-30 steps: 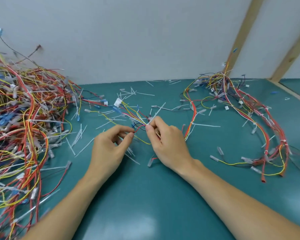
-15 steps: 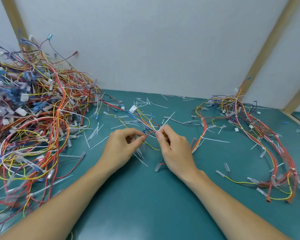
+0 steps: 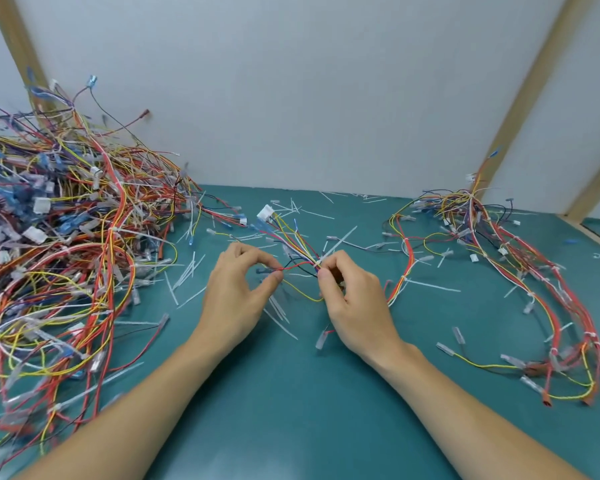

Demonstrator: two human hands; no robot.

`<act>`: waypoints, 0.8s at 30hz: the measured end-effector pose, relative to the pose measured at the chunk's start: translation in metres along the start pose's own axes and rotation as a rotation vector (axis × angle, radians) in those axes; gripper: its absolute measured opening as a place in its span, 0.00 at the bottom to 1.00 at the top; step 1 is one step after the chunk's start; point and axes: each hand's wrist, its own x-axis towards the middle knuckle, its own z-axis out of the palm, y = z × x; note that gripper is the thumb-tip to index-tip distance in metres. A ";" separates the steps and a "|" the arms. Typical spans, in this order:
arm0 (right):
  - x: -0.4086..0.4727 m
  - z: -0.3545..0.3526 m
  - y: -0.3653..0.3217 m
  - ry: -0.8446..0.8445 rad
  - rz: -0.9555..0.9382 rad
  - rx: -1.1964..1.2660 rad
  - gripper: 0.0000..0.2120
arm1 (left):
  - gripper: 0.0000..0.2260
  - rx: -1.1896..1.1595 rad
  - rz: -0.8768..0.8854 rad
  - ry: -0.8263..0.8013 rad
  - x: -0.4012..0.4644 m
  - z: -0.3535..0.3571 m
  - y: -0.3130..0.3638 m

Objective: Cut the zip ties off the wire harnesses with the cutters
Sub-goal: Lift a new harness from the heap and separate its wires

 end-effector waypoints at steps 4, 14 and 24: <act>-0.001 0.001 0.002 0.024 0.009 0.028 0.09 | 0.07 -0.208 -0.040 0.021 -0.001 0.000 0.003; -0.002 0.003 -0.002 0.029 0.015 0.004 0.09 | 0.05 -0.435 -0.094 0.078 0.001 -0.003 0.008; -0.002 0.004 -0.003 0.062 0.011 0.013 0.07 | 0.05 -0.516 -0.143 0.123 0.001 -0.005 0.009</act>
